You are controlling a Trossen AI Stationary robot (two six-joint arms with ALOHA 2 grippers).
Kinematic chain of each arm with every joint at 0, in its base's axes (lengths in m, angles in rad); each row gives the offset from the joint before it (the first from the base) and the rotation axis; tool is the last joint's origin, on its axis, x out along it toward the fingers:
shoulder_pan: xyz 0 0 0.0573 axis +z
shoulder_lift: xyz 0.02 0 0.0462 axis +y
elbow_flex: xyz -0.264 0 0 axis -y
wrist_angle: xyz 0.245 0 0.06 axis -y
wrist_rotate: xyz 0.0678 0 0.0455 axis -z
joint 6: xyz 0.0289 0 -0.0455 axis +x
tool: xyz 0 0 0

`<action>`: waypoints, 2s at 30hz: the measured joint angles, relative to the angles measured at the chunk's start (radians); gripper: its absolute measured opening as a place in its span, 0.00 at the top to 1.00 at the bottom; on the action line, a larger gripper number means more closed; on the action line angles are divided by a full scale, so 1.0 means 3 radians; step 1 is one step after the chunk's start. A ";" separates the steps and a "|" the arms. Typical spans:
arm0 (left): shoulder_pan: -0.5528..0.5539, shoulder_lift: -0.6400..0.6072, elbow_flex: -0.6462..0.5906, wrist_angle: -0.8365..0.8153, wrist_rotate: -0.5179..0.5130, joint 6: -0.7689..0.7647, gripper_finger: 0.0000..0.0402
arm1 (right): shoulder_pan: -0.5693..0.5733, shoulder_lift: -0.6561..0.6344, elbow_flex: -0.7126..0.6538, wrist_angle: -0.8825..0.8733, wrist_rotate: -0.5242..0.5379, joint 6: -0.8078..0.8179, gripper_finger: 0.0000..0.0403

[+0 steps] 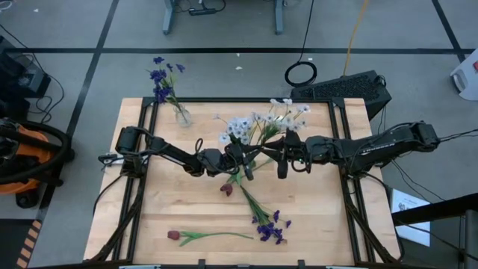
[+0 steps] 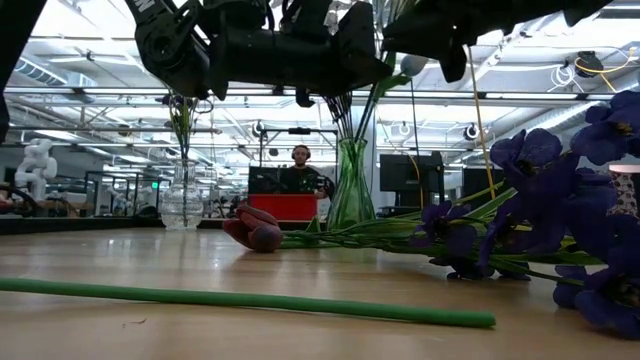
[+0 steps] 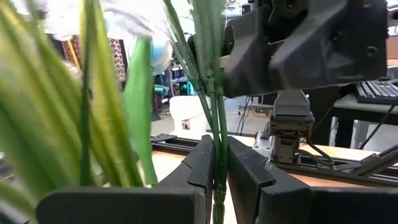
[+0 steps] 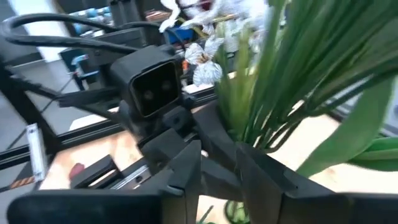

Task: Sort flowers into vase by color
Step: Put the white flowers into the green vase

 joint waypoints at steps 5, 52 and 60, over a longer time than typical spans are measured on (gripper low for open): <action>-0.0015 0.0000 0.0000 0.0003 -0.0003 0.0000 0.90 | 0.0001 0.0001 0.0000 0.0025 0.0026 -0.0024 0.74; -0.0023 0.0004 -0.0001 0.0244 0.0095 0.0029 0.90 | -0.0043 0.0000 0.0005 -0.0060 0.0052 0.0029 0.78; -0.0025 -0.0001 -0.0001 0.0360 0.0103 0.0024 0.90 | -0.0043 0.0000 0.0005 -0.0019 0.0036 0.0036 0.78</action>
